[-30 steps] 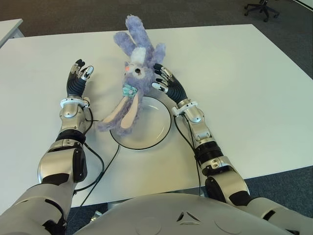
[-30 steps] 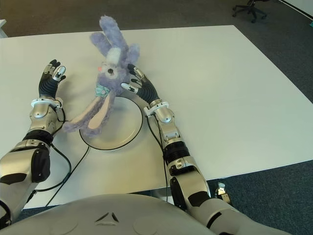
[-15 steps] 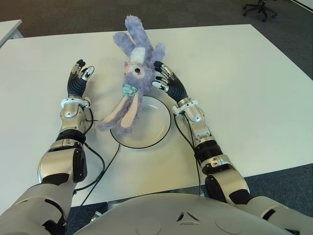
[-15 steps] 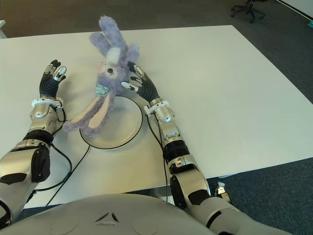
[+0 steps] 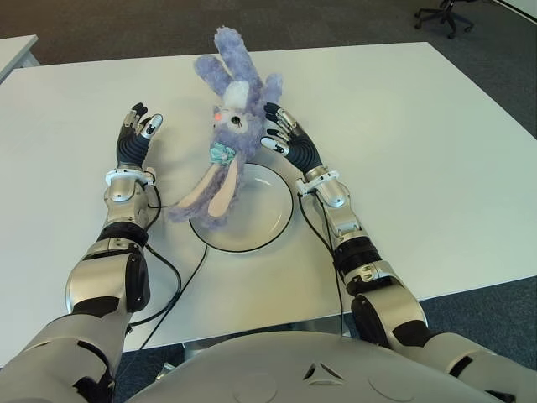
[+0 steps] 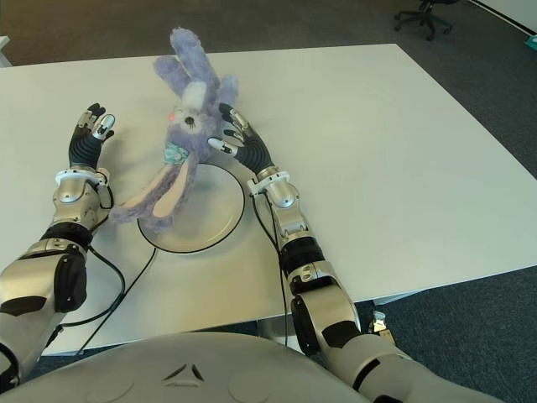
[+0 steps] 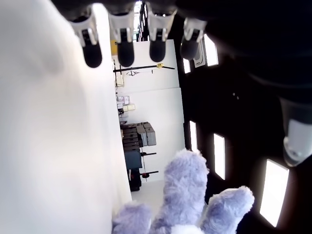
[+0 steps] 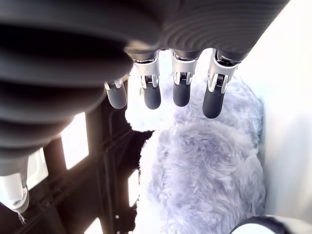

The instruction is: Put the doll into the plate.

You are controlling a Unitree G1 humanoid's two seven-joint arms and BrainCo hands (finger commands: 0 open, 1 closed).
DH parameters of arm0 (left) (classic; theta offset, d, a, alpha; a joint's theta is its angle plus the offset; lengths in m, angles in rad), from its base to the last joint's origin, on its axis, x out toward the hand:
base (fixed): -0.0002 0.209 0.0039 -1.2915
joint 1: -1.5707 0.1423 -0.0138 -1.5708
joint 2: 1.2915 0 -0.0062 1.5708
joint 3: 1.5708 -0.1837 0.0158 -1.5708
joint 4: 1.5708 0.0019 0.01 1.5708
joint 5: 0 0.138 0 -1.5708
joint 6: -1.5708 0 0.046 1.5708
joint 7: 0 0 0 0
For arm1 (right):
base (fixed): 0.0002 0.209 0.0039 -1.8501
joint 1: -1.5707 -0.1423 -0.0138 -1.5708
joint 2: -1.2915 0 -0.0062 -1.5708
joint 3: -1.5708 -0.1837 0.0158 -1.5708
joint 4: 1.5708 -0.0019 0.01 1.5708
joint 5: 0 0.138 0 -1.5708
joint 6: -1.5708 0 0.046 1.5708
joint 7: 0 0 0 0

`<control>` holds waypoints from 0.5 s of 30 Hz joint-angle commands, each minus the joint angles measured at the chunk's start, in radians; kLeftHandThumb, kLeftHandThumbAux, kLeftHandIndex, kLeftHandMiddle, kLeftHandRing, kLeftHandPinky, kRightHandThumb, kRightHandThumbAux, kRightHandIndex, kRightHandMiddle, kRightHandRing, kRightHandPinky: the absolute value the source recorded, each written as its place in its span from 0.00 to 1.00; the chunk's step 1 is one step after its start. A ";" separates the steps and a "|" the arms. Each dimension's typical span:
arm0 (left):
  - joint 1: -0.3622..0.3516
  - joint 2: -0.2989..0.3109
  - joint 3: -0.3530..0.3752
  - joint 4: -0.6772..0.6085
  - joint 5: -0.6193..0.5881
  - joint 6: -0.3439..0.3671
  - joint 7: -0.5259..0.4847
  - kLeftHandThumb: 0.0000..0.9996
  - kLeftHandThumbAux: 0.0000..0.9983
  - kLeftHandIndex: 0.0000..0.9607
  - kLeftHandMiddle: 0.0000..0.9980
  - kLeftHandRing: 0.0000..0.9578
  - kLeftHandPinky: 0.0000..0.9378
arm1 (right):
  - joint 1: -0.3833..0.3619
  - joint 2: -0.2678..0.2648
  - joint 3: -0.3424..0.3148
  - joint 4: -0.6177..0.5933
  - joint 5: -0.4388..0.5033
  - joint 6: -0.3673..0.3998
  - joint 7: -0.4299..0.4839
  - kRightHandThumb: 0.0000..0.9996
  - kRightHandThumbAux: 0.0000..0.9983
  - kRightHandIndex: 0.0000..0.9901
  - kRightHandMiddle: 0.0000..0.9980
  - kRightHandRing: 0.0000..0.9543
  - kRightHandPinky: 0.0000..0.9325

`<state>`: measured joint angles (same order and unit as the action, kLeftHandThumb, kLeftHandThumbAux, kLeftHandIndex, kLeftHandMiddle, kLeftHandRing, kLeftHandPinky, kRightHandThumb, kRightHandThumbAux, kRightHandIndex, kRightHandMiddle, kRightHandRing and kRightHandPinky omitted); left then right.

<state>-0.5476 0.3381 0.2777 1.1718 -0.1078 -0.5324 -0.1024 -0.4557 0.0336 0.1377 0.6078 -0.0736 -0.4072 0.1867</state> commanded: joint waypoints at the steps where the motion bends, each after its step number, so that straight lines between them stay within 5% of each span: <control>1: 0.077 -0.042 -0.005 0.060 0.006 0.033 0.009 0.00 0.48 0.00 0.08 0.10 0.12 | 0.077 -0.003 -0.006 0.078 0.013 0.030 0.013 0.16 0.51 0.00 0.00 0.04 0.15; 15: 0.076 -0.036 -0.009 0.057 0.011 0.035 0.013 0.00 0.47 0.00 0.09 0.10 0.12 | 0.085 0.042 -0.045 0.024 0.107 0.194 0.043 0.26 0.57 0.00 0.00 0.05 0.20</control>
<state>-0.5524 0.3394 0.2776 1.1740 -0.1074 -0.5335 -0.1023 -0.4504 0.0571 0.1004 0.5981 0.0074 -0.2594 0.2263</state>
